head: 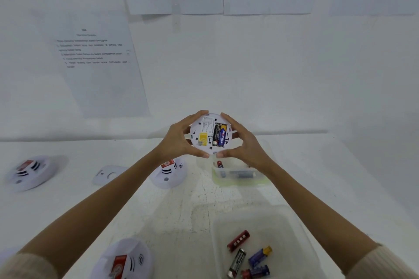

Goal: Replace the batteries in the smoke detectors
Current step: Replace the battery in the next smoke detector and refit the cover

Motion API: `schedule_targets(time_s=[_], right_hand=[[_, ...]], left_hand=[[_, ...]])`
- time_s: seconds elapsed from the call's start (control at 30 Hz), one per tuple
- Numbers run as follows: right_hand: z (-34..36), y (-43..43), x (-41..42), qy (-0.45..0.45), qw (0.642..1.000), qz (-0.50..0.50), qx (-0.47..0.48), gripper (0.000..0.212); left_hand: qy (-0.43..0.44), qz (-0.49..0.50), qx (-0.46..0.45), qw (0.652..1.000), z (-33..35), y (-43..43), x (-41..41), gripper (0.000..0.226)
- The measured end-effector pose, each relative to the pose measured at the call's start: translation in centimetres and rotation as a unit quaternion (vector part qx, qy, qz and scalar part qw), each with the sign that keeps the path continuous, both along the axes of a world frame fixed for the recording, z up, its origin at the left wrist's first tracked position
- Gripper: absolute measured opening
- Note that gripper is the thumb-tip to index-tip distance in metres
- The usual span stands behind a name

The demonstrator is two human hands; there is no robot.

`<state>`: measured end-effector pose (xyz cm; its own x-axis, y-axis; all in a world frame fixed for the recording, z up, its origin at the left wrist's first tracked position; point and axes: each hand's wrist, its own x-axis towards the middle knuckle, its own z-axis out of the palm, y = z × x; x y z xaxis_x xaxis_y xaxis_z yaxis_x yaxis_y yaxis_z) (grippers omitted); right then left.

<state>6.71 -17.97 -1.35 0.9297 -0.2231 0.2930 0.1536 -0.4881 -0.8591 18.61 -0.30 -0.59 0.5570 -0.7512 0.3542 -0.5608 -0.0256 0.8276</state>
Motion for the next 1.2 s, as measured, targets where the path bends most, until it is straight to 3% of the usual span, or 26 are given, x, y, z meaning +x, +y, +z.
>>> schedule_targets(time_s=[0.37,0.67,1.2], right_hand=[[1.3,4.4,3.3,-0.024,0.995,0.07,-0.072,0.097],[1.2,12.4,7.7,-0.03,0.991,0.115,-0.068,0.095],[-2.0,25.6,13.4,0.016,0.991,0.097,-0.094,0.099]], left_hand=[[-0.002,0.055,0.011,0.998,0.5,6.2,1.2,0.097],[-0.02,0.092,0.014,0.996,0.5,15.1,3.5,0.098],[0.033,0.104,0.011,0.994,-3.5,27.9,9.6,0.097]])
